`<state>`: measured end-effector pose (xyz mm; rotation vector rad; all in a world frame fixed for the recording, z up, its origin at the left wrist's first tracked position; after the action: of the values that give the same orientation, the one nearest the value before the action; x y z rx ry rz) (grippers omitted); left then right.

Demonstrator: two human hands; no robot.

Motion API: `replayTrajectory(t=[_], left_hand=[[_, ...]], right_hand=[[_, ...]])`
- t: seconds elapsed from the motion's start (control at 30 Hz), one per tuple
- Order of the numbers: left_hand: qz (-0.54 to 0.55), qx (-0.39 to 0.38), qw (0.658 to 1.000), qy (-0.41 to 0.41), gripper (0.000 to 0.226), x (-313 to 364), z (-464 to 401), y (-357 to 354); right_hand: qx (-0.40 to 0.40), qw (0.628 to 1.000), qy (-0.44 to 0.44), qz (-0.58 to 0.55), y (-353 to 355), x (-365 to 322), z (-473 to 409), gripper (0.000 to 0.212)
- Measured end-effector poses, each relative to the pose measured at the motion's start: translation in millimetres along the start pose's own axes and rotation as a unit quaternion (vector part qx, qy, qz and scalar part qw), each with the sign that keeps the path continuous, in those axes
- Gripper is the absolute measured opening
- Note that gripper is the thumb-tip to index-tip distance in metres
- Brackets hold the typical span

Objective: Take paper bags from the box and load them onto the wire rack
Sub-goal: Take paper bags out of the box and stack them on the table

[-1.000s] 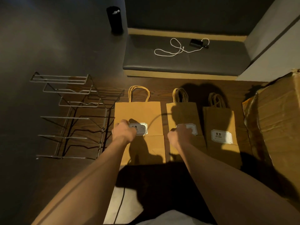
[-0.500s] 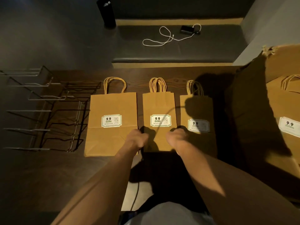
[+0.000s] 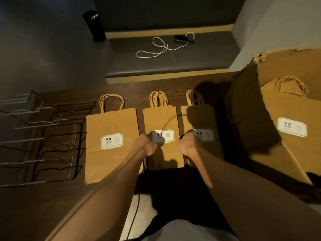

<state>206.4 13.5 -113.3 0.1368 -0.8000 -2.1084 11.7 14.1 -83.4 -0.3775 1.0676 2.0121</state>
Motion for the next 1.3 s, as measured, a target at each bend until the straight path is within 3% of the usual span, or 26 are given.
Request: replayTrajectory(t=[0.07,0.17,0.33,0.4,0.53,0.6,0.67,0.77,0.9,1.0,1.1,1.17,1.3], left_hand=[[0.001,0.023,0.999,-0.047,0.023,34.4,14.4,18.6],[0.077,0.016,0.989,-0.123,0.014,98.0,50.8,35.3],[0.214,0.020,0.943,-0.254,0.021,210.1,117.0,34.0],[0.231,-0.007,0.923,-0.307,0.024,253.6,146.6,20.5],[0.203,-0.060,0.908,-0.363,0.016,323.5,207.1,-32.1],[0.190,-0.071,0.916,-0.347,0.013,344.8,222.0,-69.6],[0.162,-0.094,0.930,-0.316,0.025,355.6,221.9,-107.7],[0.170,-0.145,0.955,-0.196,0.038,349.7,200.6,-156.1],[0.148,-0.139,0.976,-0.076,0.068,332.1,164.6,-184.6],[0.157,-0.141,0.977,-0.027,0.060,332.4,152.9,-193.5],[0.147,-0.090,0.985,0.003,0.084,336.8,138.6,-192.4],[0.156,-0.034,0.987,0.026,0.089,335.2,129.0,-188.1],[0.192,-0.005,0.980,0.042,0.082,336.8,128.0,-189.6]], right_hand=[[0.044,0.997,0.043,0.052,29.0,-20.9,-1.0,0.022],[0.108,0.988,0.106,0.041,79.2,-51.1,1.5,0.024],[0.220,0.948,0.218,-0.076,181.0,-76.3,7.5,0.029],[0.304,0.921,0.228,-0.082,234.8,-64.8,22.0,0.031],[0.380,0.902,0.189,-0.079,322.0,-5.0,42.3,0.030],[0.388,0.909,0.122,-0.093,353.2,49.0,44.0,0.030],[0.359,0.926,0.051,-0.100,364.4,100.6,43.2,0.032],[0.311,0.942,-0.016,-0.124,367.3,164.3,38.8,0.028],[0.267,0.960,-0.053,-0.060,373.2,217.8,14.1,0.029],[0.243,0.966,-0.056,-0.063,372.2,240.8,-5.8,0.053],[0.235,0.969,-0.064,-0.045,371.9,254.0,-23.5,0.090],[0.215,0.973,-0.086,-0.017,371.3,257.5,-28.3,0.107],[0.190,0.973,-0.127,0.043,376.6,259.4,-27.9,0.116]])
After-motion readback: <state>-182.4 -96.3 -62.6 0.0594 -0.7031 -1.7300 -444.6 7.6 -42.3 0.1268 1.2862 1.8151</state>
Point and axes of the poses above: each hand's wrist, its own z-axis away from the middle knuckle, its own y-axis out of the back of the hand, x = y × z, the point moved 9 cm from there along -z, towards the middle knuckle, and after that the axes turned 15 degrees about y, right-handed, at the moved point
